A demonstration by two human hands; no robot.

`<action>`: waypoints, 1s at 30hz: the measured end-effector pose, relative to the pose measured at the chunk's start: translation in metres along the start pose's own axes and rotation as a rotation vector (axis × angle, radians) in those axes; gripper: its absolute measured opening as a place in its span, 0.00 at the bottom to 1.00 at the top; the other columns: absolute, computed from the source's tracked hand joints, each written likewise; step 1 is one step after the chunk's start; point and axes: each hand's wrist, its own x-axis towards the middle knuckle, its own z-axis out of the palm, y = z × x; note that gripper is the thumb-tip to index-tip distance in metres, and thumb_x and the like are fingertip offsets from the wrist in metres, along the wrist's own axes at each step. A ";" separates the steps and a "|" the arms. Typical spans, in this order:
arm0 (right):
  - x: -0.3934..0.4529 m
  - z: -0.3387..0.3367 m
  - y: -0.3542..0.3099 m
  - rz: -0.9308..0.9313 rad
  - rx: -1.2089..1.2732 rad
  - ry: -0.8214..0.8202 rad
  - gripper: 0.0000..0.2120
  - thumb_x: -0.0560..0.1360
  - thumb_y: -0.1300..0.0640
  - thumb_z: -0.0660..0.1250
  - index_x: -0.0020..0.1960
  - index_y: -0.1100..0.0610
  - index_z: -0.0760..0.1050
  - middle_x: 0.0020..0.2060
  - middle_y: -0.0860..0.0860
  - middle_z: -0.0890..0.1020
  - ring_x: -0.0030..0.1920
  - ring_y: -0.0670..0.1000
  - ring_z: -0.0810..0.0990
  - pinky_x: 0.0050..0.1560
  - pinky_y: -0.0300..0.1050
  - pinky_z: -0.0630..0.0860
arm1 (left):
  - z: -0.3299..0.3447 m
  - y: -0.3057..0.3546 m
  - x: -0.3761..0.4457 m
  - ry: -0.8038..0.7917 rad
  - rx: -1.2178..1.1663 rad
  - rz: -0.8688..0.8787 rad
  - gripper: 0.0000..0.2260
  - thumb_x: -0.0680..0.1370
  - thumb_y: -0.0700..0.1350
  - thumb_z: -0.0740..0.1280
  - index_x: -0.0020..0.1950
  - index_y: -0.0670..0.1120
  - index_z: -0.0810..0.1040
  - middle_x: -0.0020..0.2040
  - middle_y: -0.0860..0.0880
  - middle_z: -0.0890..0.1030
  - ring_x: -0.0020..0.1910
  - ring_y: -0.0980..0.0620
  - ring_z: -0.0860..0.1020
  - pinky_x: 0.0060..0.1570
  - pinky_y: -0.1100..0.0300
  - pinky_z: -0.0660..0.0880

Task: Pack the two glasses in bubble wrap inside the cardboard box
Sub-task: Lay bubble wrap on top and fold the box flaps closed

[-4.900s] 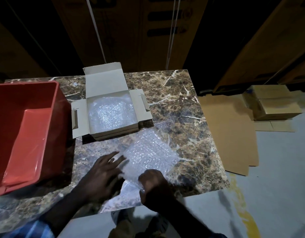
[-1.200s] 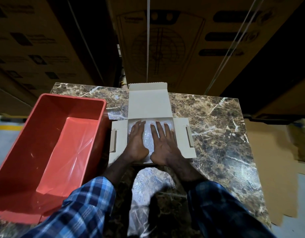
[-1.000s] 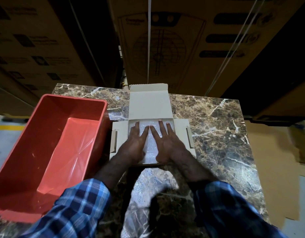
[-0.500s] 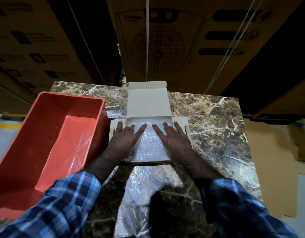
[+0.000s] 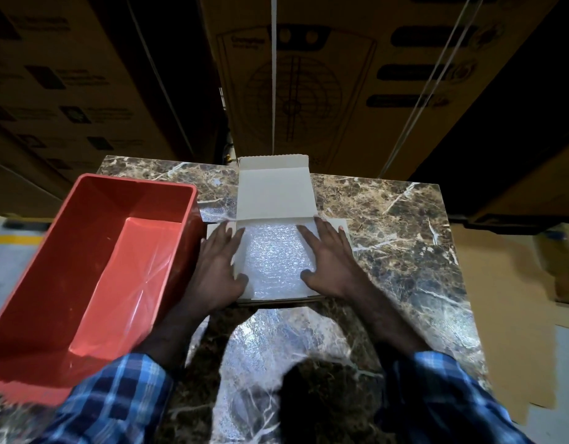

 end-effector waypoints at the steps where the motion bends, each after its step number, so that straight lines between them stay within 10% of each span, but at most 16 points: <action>1: -0.004 0.003 0.001 0.024 0.004 0.070 0.39 0.77 0.49 0.67 0.82 0.49 0.50 0.81 0.57 0.45 0.80 0.55 0.43 0.77 0.54 0.35 | 0.002 0.000 -0.007 0.057 -0.060 -0.045 0.40 0.67 0.49 0.66 0.79 0.44 0.62 0.81 0.40 0.53 0.80 0.42 0.54 0.77 0.42 0.54; 9: -0.027 0.028 0.018 0.327 0.031 0.183 0.29 0.80 0.39 0.61 0.78 0.44 0.60 0.80 0.61 0.44 0.79 0.63 0.44 0.75 0.68 0.45 | 0.020 -0.004 -0.029 0.116 -0.339 -0.388 0.34 0.80 0.50 0.69 0.81 0.46 0.57 0.81 0.49 0.59 0.80 0.40 0.54 0.77 0.48 0.56; 13: -0.026 0.032 0.010 0.218 -0.093 0.196 0.33 0.82 0.44 0.59 0.80 0.39 0.45 0.80 0.60 0.39 0.80 0.62 0.41 0.76 0.70 0.42 | 0.023 -0.010 -0.027 0.119 -0.398 -0.362 0.35 0.79 0.47 0.72 0.81 0.48 0.59 0.80 0.52 0.60 0.79 0.46 0.58 0.77 0.48 0.58; 21: -0.012 0.036 -0.002 0.128 -0.165 0.102 0.27 0.79 0.42 0.49 0.78 0.38 0.55 0.80 0.60 0.41 0.80 0.62 0.41 0.72 0.74 0.39 | 0.017 -0.004 -0.028 0.182 -0.223 -0.298 0.27 0.76 0.52 0.73 0.74 0.49 0.73 0.75 0.43 0.70 0.72 0.42 0.71 0.70 0.52 0.68; 30: -0.013 0.041 -0.001 0.168 -0.145 0.070 0.27 0.82 0.41 0.53 0.79 0.35 0.50 0.80 0.59 0.38 0.80 0.61 0.39 0.72 0.76 0.41 | 0.018 0.011 -0.020 0.038 0.167 -0.370 0.21 0.79 0.59 0.65 0.73 0.63 0.71 0.81 0.39 0.48 0.67 0.32 0.67 0.67 0.45 0.68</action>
